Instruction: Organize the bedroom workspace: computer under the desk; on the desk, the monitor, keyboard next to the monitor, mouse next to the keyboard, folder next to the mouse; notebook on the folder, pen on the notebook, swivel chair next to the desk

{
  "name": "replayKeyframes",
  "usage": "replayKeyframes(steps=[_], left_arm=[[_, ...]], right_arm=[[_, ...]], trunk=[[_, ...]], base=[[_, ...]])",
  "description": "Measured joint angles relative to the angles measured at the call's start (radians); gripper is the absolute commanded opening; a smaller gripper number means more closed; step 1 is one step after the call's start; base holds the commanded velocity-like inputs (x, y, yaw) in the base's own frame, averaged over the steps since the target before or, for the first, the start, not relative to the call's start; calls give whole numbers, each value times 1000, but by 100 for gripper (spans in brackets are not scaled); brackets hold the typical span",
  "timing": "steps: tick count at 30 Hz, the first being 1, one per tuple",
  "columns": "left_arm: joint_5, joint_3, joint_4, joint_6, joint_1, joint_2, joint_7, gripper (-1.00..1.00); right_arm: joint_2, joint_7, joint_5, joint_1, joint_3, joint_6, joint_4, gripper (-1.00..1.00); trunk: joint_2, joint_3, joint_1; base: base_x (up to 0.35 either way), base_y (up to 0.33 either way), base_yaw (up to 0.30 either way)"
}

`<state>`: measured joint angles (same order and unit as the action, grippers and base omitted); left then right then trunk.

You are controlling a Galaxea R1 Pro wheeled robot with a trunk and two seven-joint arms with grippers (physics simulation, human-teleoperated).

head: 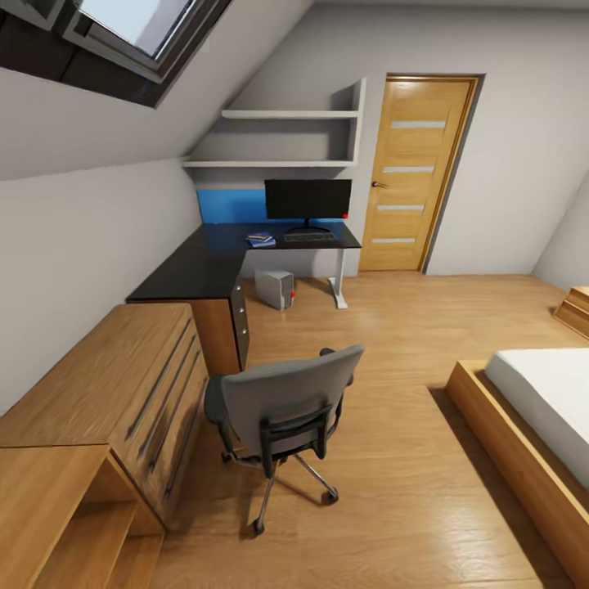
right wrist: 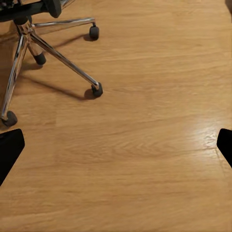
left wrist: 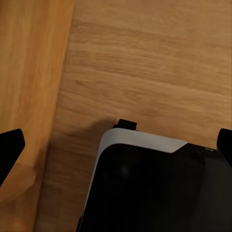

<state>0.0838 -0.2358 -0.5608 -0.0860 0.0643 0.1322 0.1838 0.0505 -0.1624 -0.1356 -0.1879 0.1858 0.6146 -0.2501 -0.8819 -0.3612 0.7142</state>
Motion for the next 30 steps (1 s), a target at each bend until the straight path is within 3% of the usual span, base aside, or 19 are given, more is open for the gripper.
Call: replayKeyframes(steps=[30], left_arm=[[-2, -1, 21, -18, 0, 1, 4, 100]], right_arm=[[-1, 0, 2, 0, -3, 0, 0, 100]], trunk=[[-210, -94, 115]], base=[[0, 0, 23]])
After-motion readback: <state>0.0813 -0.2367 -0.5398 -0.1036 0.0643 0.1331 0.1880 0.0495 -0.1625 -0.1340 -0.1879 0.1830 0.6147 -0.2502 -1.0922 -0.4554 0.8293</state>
